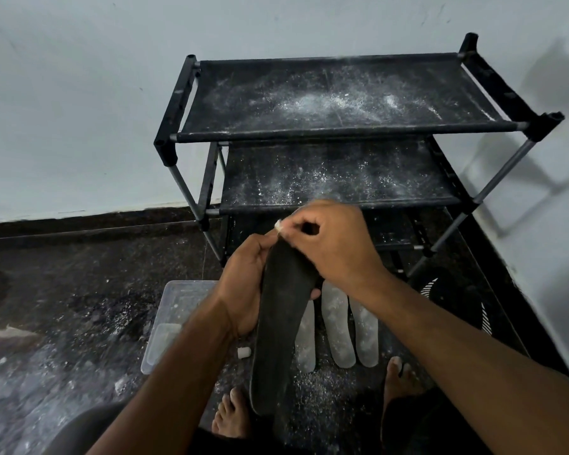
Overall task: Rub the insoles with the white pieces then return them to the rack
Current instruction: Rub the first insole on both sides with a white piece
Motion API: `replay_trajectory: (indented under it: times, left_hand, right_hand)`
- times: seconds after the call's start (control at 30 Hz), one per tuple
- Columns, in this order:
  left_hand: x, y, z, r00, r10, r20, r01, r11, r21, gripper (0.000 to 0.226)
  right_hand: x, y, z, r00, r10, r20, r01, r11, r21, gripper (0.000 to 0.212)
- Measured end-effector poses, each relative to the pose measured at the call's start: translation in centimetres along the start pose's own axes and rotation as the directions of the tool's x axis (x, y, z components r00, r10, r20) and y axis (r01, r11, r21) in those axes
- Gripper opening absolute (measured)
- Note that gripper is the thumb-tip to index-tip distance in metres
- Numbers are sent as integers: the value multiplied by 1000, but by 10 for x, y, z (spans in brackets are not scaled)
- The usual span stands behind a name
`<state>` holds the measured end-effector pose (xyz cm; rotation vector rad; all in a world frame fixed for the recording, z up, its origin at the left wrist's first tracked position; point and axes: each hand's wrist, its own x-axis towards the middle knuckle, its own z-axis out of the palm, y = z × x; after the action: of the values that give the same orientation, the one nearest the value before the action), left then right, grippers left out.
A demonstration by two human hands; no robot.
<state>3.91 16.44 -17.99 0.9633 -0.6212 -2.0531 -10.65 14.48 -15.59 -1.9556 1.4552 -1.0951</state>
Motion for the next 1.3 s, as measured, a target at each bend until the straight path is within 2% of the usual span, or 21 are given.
replay_trajectory:
  times: [0.1, 0.13, 0.27, 0.3, 0.43, 0.6, 0.73, 0.77, 0.9, 0.97, 1.07, 1.1, 1.23, 1.3]
  left_hand:
    - [-1, 1, 0, 998, -2, 58, 0, 1000, 26, 49]
    - [-1, 0, 0, 998, -10, 59, 8, 999, 32, 49]
    - [0, -1, 0, 1000, -26, 6, 26, 999, 45, 49]
    - [0, -1, -1, 1000, -18, 8, 18, 998, 53, 49]
    - [-1, 1, -1, 999, -5, 53, 2, 998, 58, 50]
    - [-1, 1, -1, 999, 25, 43, -26, 999, 19, 46]
    - [-3, 3, 3, 997, 19, 77, -22, 999, 34, 50]
    - [-3, 3, 3, 997, 12, 73, -15, 999, 40, 49]
    - [-2, 2, 0, 999, 17, 38, -19, 999, 33, 47]
    - [-3, 3, 2, 999, 19, 46, -20, 999, 36, 47]
    - [-4, 4, 4, 999, 9, 50, -11, 999, 37, 48]
    - [-4, 5, 4, 999, 5, 47, -7, 999, 40, 49]
    - [-4, 5, 4, 1000, 8, 20, -9, 999, 47, 46]
    - [-5, 6, 5, 1000, 17, 18, -18, 998, 54, 48]
  right_hand:
    - [8, 8, -10, 986, 17, -163, -37, 992, -119, 7]
    - [7, 7, -9, 986, 13, -165, -34, 991, -130, 7]
    - [-3, -2, 2, 999, -24, 43, 26, 999, -47, 7]
    - [-1, -1, 0, 999, -14, 35, 16, 998, -64, 8]
    - [9, 9, -12, 988, 29, -154, -56, 983, -172, 8]
    - [-3, -1, 1, 999, -36, 23, 38, 992, -123, 11]
    - [9, 11, -12, 988, 6, -156, -31, 987, -156, 8]
    - [8, 11, -12, 988, 12, -155, -38, 986, -163, 8]
    - [-2, 3, 1, 999, -33, 14, 34, 995, -91, 9]
    - [2, 6, -3, 999, -25, -22, 22, 992, -122, 9]
    - [10, 13, -14, 987, 25, -156, -54, 981, -187, 9]
    - [9, 13, -14, 988, 22, -152, -51, 981, -187, 9]
    - [0, 6, -2, 996, -82, 31, 85, 990, -116, 8]
    - [5, 9, -6, 999, -47, -21, 44, 993, -111, 8]
